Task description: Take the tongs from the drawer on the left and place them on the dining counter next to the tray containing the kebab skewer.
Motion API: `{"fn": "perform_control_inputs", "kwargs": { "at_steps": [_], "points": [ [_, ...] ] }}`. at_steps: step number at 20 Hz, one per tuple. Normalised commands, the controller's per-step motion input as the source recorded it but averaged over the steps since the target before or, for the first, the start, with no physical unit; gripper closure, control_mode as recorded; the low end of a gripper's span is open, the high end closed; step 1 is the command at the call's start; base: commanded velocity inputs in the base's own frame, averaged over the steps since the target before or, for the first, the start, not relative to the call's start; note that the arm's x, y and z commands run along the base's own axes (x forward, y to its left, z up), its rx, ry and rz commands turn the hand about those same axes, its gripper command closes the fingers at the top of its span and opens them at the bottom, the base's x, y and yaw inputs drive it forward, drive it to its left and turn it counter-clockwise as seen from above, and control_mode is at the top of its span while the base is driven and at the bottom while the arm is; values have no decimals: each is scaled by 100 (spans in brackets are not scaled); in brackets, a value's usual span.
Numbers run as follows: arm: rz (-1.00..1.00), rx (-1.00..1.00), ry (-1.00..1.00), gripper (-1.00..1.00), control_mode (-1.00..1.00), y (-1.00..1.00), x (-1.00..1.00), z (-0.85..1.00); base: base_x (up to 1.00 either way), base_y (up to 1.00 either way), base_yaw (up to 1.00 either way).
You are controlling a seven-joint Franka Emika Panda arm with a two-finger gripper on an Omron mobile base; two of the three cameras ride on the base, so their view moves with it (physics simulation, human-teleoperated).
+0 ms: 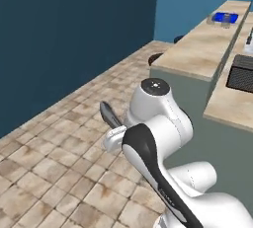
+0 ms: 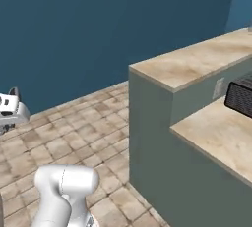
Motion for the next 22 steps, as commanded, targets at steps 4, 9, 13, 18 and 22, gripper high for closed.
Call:
{"fn": "perform_control_inputs", "kwargs": {
  "at_steps": [4,9,13,18,22],
  "points": [
    [0,0,0,100,100,0,0,0,100,100,-54],
    [0,0,0,100,100,0,0,0,100,100,-53],
    [0,0,0,100,100,0,0,0,93,100,-53],
    [0,0,0,100,100,0,0,0,76,100,-51],
    [0,0,0,100,100,0,0,0,74,100,-50]
  ]
}}
